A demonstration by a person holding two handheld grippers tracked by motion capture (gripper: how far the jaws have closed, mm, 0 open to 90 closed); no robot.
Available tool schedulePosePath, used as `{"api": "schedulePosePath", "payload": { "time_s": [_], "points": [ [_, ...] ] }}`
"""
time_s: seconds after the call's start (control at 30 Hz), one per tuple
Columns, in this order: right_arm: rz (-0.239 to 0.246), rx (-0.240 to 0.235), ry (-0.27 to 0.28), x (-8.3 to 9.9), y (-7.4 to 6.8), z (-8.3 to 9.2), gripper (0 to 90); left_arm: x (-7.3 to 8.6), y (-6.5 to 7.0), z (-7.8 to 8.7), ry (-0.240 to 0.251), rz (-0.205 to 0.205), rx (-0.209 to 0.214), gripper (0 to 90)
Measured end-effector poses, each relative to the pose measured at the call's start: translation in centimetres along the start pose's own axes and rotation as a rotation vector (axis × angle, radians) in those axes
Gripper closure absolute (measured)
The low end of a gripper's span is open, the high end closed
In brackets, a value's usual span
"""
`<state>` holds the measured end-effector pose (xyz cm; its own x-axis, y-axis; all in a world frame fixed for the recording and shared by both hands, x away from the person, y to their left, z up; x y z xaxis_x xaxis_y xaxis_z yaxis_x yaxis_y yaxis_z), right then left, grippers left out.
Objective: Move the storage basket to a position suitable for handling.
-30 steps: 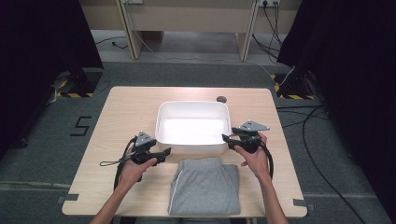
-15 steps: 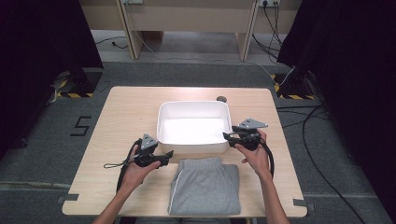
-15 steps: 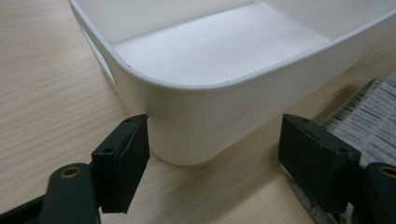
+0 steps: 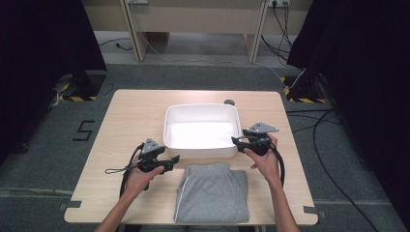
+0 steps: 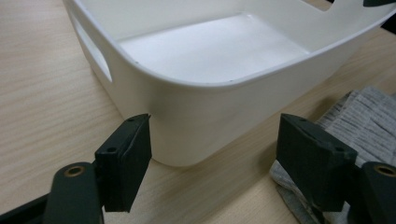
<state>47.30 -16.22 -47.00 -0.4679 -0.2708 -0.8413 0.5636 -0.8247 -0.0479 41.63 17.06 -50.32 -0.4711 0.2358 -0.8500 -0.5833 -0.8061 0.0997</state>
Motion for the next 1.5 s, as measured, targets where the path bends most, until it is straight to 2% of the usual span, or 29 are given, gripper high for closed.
{"api": "schedulePosePath", "payload": {
  "time_s": [0.03, 0.07, 0.1, 0.13, 0.17, 0.2, 0.23, 0.27, 0.33, 0.57, 0.6, 0.7, 0.73, 1.0, 1.13, 1.37, 1.5],
  "points": [
    [0.000, 0.000, 0.000, 0.0, 0.0, 0.0, 38.7, 0.0, 0.0, 0.0, 0.000, 0.000, 0.000, 25.7],
    [0.033, 0.051, 0.008, -0.3, -0.2, 0.8, 34.1, 0.1, -0.4, 0.4, 0.004, 0.007, -0.007, 25.2],
    [0.033, 0.051, 0.008, -0.3, -0.2, 0.8, 34.1, 0.1, -0.4, 0.4, 0.004, 0.007, -0.007, 24.9],
    [0.025, 0.055, 0.042, -0.6, -0.2, 1.9, 31.3, 0.2, -0.5, 0.6, 0.005, 0.011, -0.010, 24.6],
    [0.025, 0.055, 0.042, -0.6, -0.2, 1.9, 31.3, 0.3, -0.6, 0.8, 0.006, 0.022, -0.007, 24.6],
    [-0.004, 0.039, 0.077, -0.9, -0.1, 2.9, 30.5, 0.4, -0.6, 1.0, 0.005, 0.031, -0.002, 23.9],
    [-0.004, 0.039, 0.077, -0.9, -0.1, 2.9, 30.5, 0.5, -0.6, 1.3, 0.007, 0.041, 0.009, 23.9],
    [-0.022, 0.021, 0.088, -0.9, -0.2, 3.6, 29.7, 0.5, -0.6, 1.5, 0.007, 0.039, 0.013, 23.4],
    [-0.026, 0.012, 0.095, -0.8, -0.3, 4.2, 28.8, 0.6, -0.7, 2.1, 0.008, 0.039, 0.013, 22.8],
    [0.000, 0.011, 0.091, 0.0, -1.2, 6.1, 25.7, 1.4, -0.6, 3.7, 0.011, 0.055, 0.024, 18.8],
    [0.006, 0.015, 0.101, 0.1, -1.4, 6.8, 25.0, 1.5, -0.5, 3.9, 0.014, 0.056, 0.028, 18.8],
    [0.004, 0.008, 0.106, 0.5, -1.5, 7.4, 24.3, 1.9, -0.1, 4.3, 0.010, 0.047, 0.039, 18.7],
    [0.002, 0.014, 0.101, 1.1, -1.7, 7.8, 23.6, 2.3, 0.3, 4.5, 0.006, 0.045, 0.047, 18.5],
    [0.003, 0.006, 0.089, 3.3, -2.2, 8.9, 21.4, 3.5, 1.5, 5.5, 0.003, 0.040, 0.075, 17.7],
    [0.007, -0.022, 0.065, 4.8, -3.1, 8.9, 19.8, 4.0, 2.1, 5.8, -0.002, 0.038, 0.086, 17.2],
    [0.018, -0.054, 0.047, 5.6, -3.9, 8.3, 17.7, 4.5, 3.6, 6.7, 0.011, 0.019, 0.104, 16.9],
    [0.027, -0.075, 0.035, 5.9, -4.4, 7.9, 16.6, 4.9, 4.2, 7.0, -0.001, 0.004, 0.106, 16.9]
  ]
}}
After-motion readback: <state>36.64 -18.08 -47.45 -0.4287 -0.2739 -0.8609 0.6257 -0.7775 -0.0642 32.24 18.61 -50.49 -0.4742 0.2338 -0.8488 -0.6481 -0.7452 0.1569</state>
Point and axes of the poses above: each handheld gripper's, and its own axes: z roughly backward along the jaws, x roughly out of its underside, y roughly to its right, the point moved 4 cm from there along -z, roughly forward along the jaws, and after that the axes turned 5 degrees about -z, right-handed, at the moved point
